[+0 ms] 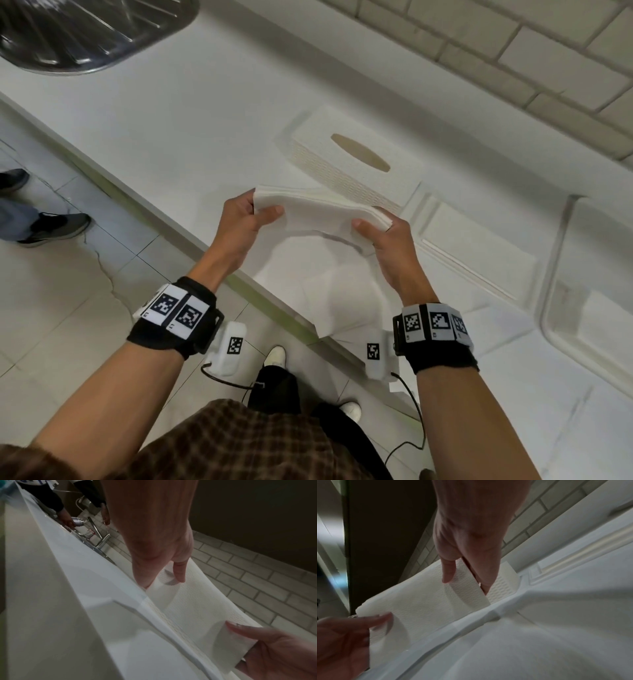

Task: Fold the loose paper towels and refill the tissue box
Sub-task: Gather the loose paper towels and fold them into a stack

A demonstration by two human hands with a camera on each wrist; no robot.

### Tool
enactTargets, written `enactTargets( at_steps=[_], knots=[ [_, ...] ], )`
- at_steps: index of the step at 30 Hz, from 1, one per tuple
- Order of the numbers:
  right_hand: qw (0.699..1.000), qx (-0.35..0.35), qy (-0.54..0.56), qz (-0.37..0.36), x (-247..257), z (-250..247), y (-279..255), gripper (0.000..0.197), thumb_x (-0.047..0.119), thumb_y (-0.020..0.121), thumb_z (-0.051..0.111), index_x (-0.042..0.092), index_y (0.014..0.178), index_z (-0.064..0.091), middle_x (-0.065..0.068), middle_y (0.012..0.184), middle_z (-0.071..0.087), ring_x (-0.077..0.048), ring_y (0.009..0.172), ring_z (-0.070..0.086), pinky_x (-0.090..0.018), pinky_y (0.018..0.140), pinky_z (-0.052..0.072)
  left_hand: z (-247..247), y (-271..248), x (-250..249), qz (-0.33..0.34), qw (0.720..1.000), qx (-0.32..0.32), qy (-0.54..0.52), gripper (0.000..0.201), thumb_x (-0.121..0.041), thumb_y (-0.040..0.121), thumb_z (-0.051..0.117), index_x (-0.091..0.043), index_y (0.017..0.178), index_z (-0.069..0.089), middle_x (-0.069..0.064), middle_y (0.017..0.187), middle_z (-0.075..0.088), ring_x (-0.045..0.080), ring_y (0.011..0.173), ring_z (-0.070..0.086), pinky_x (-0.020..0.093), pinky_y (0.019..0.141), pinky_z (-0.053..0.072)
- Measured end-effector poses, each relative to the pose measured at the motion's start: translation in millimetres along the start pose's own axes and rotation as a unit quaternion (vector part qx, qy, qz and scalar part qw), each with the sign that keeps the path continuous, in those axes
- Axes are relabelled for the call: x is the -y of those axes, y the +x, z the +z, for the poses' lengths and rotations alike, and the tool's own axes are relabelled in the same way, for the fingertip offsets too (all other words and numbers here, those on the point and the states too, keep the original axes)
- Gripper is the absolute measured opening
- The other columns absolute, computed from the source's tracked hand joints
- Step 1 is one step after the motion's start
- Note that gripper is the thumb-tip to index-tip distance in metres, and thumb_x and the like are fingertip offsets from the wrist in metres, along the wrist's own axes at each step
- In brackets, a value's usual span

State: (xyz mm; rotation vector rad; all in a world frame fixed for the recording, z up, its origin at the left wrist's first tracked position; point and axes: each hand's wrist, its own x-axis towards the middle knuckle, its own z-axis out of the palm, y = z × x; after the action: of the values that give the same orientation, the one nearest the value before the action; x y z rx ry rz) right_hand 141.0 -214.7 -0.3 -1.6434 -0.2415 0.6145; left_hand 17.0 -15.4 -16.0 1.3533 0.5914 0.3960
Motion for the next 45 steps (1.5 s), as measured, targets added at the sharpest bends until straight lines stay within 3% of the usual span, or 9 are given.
enactTargets(
  at_steps=[8, 15, 19, 27, 30, 32, 34, 40, 45],
  knots=[
    [0.999, 0.014, -0.012, 0.034, -16.1, -4.0, -2.7, 0.021, -0.001, 0.089, 0.061, 0.016, 0.099, 0.067, -0.003, 0.091, 0.067, -0.019, 0.087, 0.062, -0.027, 0.079, 0.051, -2.4, -4.3, 18.7, -0.031, 0.999, -0.018, 0.037, 0.031, 0.009, 0.084, 0.061, -0.021, 0.09, 0.065, -0.002, 0.087, 0.065, 0.009, 0.08, 0.059, 0.016, 0.069, 0.047],
    [0.999, 0.037, -0.008, 0.037, -22.3, -3.1, -5.8, 0.024, -0.003, 0.089, 0.06, 0.019, 0.098, 0.065, -0.001, 0.093, 0.065, -0.016, 0.088, 0.062, -0.027, 0.083, 0.053, -5.4, -6.1, 16.0, -0.031, 0.999, -0.005, 0.043, 0.038, 0.015, 0.078, 0.056, -0.02, 0.093, 0.064, 0.0, 0.095, 0.064, 0.014, 0.087, 0.056, 0.017, 0.069, 0.047],
    [0.999, 0.028, -0.018, 0.024, -22.6, -3.5, -6.2, 0.023, -0.002, 0.092, 0.057, 0.018, 0.098, 0.065, 0.001, 0.09, 0.064, -0.01, 0.081, 0.059, -0.018, 0.074, 0.049, -7.7, -8.2, 17.2, -0.021, 0.999, -0.006, 0.03, 0.041, 0.017, 0.075, 0.053, -0.018, 0.094, 0.064, 0.003, 0.106, 0.065, 0.015, 0.094, 0.057, 0.02, 0.075, 0.047],
    [0.998, 0.004, -0.056, 0.021, -23.4, -8.9, -10.9, 0.022, 0.007, 0.095, 0.054, 0.019, 0.11, 0.064, -0.005, 0.105, 0.068, -0.021, 0.098, 0.063, -0.036, 0.092, 0.05, 3.1, -6.8, 15.7, 0.002, 0.992, -0.015, 0.125, 0.028, 0.0, 0.093, 0.053, -0.027, 0.096, 0.06, -0.006, 0.093, 0.063, 0.008, 0.086, 0.059, 0.013, 0.07, 0.046],
    [0.998, -0.042, -0.047, 0.008, -11.4, -33.7, -15.1, 0.026, 0.012, 0.096, 0.054, 0.012, 0.122, 0.059, -0.004, 0.101, 0.067, -0.01, 0.09, 0.064, -0.025, 0.082, 0.052, 29.9, 0.0, -7.6, 0.024, 0.995, -0.001, 0.098, 0.026, 0.002, 0.092, 0.054, -0.023, 0.093, 0.063, -0.002, 0.092, 0.066, 0.01, 0.084, 0.062, 0.021, 0.075, 0.05],
    [0.996, -0.087, -0.027, -0.016, 2.0, -60.8, -21.0, 0.021, 0.008, 0.095, 0.055, 0.012, 0.116, 0.059, 0.003, 0.093, 0.066, 0.003, 0.074, 0.063, -0.013, 0.067, 0.049, 58.5, 8.1, -22.9, 0.026, 0.995, 0.019, 0.091, 0.019, 0.0, 0.088, 0.058, -0.017, 0.093, 0.064, 0.001, 0.092, 0.068, 0.012, 0.082, 0.064, 0.025, 0.076, 0.051],
    [0.988, -0.152, -0.007, -0.039, 15.8, -94.6, -28.1, 0.021, 0.005, 0.092, 0.059, 0.014, 0.11, 0.059, 0.006, 0.091, 0.065, 0.003, 0.069, 0.061, -0.01, 0.062, 0.046, 93.9, 15.5, -35.5, 0.024, 0.994, 0.05, 0.095, 0.009, -0.008, 0.081, 0.063, -0.009, 0.09, 0.062, 0.008, 0.091, 0.065, 0.019, 0.082, 0.06, 0.035, 0.076, 0.048],
    [0.939, -0.339, 0.031, -0.046, 31.9, -193.1, -45.5, 0.029, 0.003, 0.084, 0.069, 0.02, 0.104, 0.057, 0.008, 0.08, 0.062, -0.003, 0.066, 0.059, -0.013, 0.063, 0.046, 220.2, 31.6, -45.8, -0.001, 0.984, 0.137, 0.111, 0.02, -0.002, 0.074, 0.066, -0.013, 0.09, 0.06, 0.01, 0.09, 0.059, 0.02, 0.08, 0.055, 0.036, 0.074, 0.046],
    [0.916, -0.4, -0.026, 0.027, 7.9, -232.7, -33.0, 0.034, 0.008, 0.082, 0.069, 0.017, 0.112, 0.058, -0.008, 0.099, 0.069, -0.022, 0.087, 0.066, -0.035, 0.085, 0.054, 281.7, 50.6, -20.5, -0.047, 0.971, 0.137, 0.192, 0.019, 0.006, 0.077, 0.064, -0.011, 0.085, 0.06, 0.006, 0.085, 0.058, 0.019, 0.077, 0.052, 0.03, 0.071, 0.045]
  ],
)
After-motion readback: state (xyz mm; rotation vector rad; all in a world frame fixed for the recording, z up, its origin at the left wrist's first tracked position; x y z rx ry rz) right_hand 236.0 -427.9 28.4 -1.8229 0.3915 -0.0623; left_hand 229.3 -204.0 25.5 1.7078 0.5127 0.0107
